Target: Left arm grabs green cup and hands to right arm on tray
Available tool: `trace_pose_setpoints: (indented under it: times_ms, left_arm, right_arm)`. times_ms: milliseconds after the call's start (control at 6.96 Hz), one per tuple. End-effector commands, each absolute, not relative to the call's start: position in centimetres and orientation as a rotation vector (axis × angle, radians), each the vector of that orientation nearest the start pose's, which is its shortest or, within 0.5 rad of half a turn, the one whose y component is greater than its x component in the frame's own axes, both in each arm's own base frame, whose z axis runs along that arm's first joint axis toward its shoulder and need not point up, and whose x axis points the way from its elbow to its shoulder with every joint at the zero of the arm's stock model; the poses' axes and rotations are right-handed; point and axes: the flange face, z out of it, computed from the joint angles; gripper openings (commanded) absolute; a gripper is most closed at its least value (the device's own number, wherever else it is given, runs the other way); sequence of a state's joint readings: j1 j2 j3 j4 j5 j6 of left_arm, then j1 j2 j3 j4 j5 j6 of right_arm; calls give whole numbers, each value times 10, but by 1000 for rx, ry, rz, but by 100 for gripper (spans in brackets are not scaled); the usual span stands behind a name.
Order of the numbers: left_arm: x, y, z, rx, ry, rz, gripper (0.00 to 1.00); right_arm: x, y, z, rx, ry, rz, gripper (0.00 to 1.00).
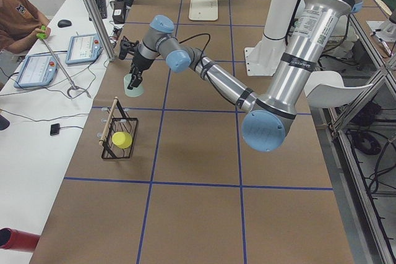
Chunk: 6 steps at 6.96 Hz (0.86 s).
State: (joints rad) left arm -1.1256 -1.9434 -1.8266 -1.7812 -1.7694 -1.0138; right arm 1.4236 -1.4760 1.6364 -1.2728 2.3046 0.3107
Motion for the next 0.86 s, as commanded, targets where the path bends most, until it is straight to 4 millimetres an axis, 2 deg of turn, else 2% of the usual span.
trace_pose_setpoints:
  times_ms: [0,144,287,431,574,718]
  left_arm:
    - [160,-596,299,512,716,-464,12]
    - [166,-597,294,488,753,-548,12]
    - [183,-595,274,468,808,-601,12]
    - [224,-584,256,412,887,-670,13]
    - [256,-576,231,414,932,-724,13]
    - [279,-564,208,365,1008,-799,13]
  right_arm:
    - [-89,-592,523,373,-902,59,99]
    - [-144,-594,500,426,-922,136,99]
    - [-192,-589,471,408,-1010,207,99]
    - [-228,-582,435,376,-1140,271,99]
    - [-256,-567,405,335,-1299,341,99]
    - [-265,-552,386,315,-1451,377,99]
